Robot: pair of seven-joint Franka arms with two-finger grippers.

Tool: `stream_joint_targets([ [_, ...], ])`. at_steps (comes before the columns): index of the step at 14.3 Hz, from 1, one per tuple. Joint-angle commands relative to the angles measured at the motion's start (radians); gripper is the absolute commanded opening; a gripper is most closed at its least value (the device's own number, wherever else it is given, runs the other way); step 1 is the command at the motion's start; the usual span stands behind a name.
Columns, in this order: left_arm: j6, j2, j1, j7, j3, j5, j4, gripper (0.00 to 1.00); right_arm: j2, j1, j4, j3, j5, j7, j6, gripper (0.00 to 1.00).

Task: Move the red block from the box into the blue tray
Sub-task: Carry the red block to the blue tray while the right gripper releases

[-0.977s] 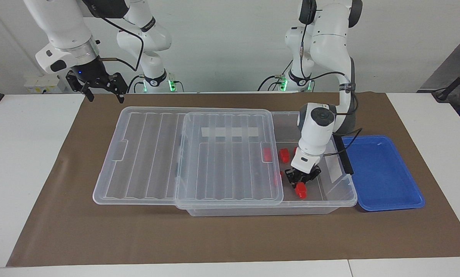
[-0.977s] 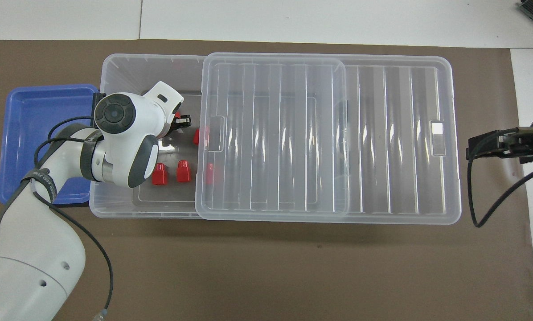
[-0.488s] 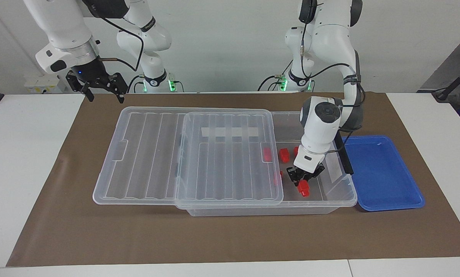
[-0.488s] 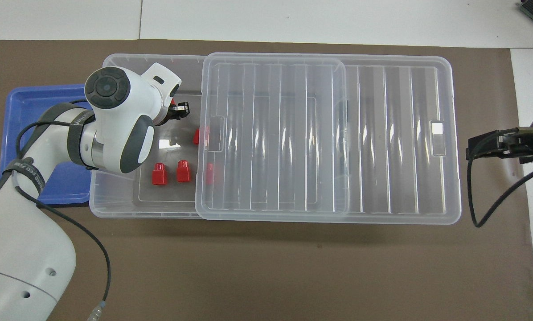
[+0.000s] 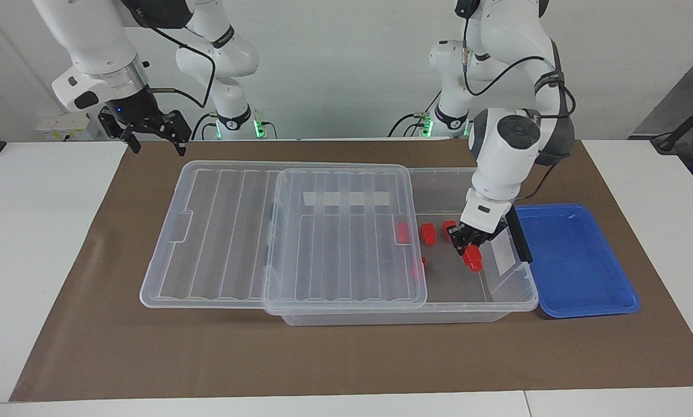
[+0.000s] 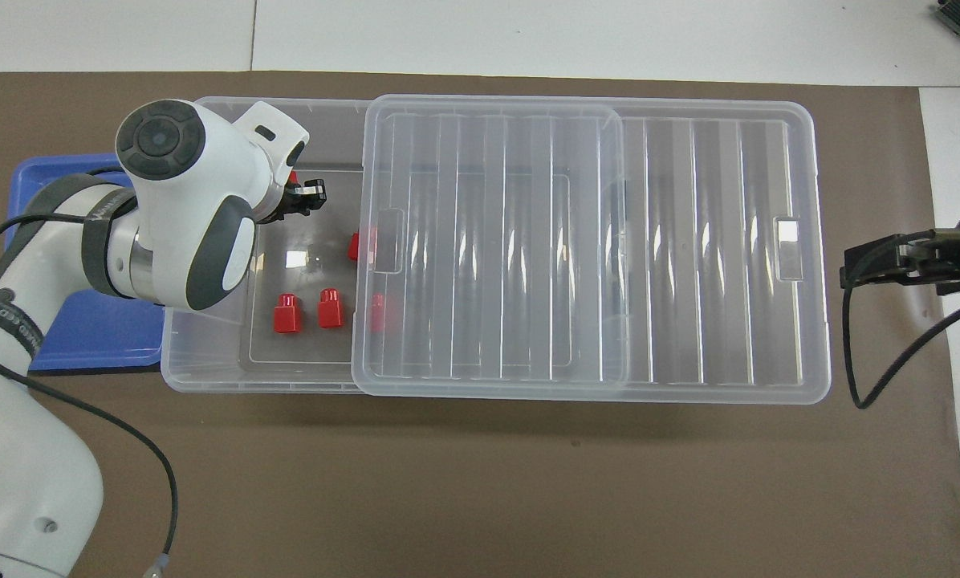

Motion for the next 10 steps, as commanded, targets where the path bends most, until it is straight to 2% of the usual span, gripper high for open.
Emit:
stream_joint_targets([
  [1, -0.147, -0.044, 0.007, -0.016, 0.003, 0.002, 0.061, 0.0, -0.017, -0.01, -0.035, 0.003, 0.001, 0.013, 0.047, 0.98],
  [3, -0.241, -0.053, 0.008, -0.016, 0.004, 0.002, 0.117, 0.0, -0.017, -0.011, -0.049, 0.002, 0.002, 0.014, 0.073, 0.81],
  [5, -0.301, -0.054, 0.011, -0.013, 0.01, 0.002, 0.163, 0.0, -0.019, -0.039, -0.082, 0.002, 0.007, 0.01, 0.13, 0.55],
  [6, -0.324, -0.054, 0.039, -0.007, 0.009, 0.004, 0.182, 0.0, -0.025, -0.042, -0.101, 0.002, 0.007, 0.002, 0.153, 0.34],
  [7, -0.339, -0.057, 0.06, 0.002, 0.007, 0.005, 0.187, 0.0, -0.027, -0.044, -0.113, 0.002, 0.007, -0.002, 0.167, 0.09],
  [8, -0.344, -0.071, 0.083, 0.023, 0.009, 0.007, 0.187, 0.0, -0.027, -0.056, -0.128, 0.0, 0.007, -0.004, 0.188, 0.0],
  [10, -0.353, -0.087, 0.151, 0.155, 0.007, 0.004, 0.185, 0.0, -0.03, -0.079, -0.182, 0.002, 0.007, -0.004, 0.271, 0.0],
])
